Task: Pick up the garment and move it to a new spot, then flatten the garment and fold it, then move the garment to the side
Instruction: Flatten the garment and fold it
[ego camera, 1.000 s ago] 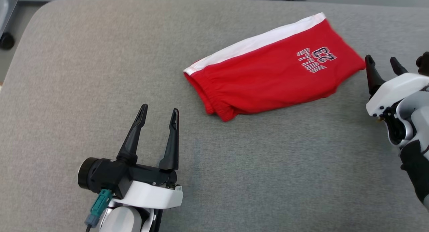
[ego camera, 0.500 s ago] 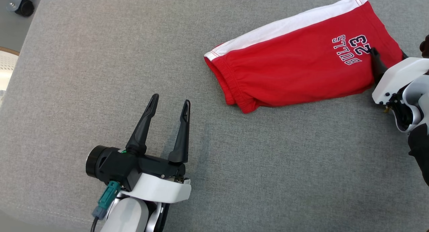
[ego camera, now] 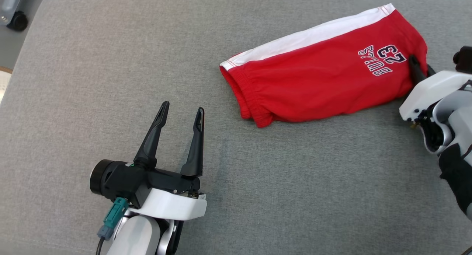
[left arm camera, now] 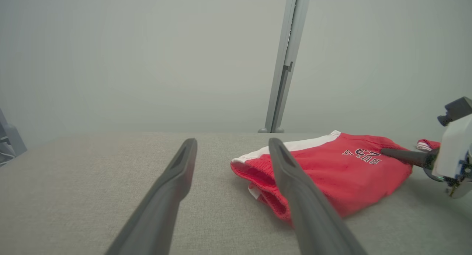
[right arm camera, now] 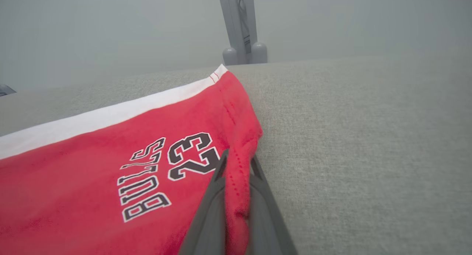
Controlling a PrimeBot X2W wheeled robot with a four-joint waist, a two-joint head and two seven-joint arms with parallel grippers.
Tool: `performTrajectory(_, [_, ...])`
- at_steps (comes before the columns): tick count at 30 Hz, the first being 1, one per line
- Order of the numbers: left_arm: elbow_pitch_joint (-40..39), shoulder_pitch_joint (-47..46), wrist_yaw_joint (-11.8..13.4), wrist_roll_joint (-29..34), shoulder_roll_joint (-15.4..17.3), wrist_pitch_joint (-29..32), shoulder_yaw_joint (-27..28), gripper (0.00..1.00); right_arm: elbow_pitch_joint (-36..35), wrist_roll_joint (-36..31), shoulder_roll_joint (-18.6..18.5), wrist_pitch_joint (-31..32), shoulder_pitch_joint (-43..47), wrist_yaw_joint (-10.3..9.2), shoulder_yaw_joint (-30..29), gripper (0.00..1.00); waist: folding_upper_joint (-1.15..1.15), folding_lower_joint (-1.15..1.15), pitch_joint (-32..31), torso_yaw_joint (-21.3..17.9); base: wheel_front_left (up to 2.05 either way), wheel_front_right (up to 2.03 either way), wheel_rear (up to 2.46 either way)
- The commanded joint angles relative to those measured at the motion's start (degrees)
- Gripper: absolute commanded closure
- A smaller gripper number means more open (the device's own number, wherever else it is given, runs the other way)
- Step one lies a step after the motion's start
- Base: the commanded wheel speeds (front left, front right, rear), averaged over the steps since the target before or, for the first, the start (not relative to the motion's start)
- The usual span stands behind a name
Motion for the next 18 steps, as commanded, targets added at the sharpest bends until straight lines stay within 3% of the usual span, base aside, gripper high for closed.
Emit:
performTrajectory(1, [-0.19, -0.23, 0.27, 0.28, 0.18, 0.02, 0.41, 0.00, -0.21, 0.46, -0.05, -1.10, 1.43, 0.00, 0.44, 1.00, 0.00, 0.00, -0.80, -0.99, 0.00, 0.00, 0.00])
performTrajectory(10, [-0.27, 1.29, 0.27, 0.53, 0.20, 0.02, 1.63, 0.00, -2.17, 2.00, 0.15, -4.15, 6.62, 0.00, 0.21, 1.00, 0.00, 0.00, -3.22, -4.68, 0.00, 0.00, 0.00])
performTrajectory(18, [0.11, 2.15, -0.51, 1.00, 0.19, 0.02, 2.72, 0.00, -6.61, -1.08, -0.93, -4.30, 13.21, 0.00, -6.36, 1.00, 0.00, 0.00, -5.39, -8.22, 0.00, 0.00, 0.00])
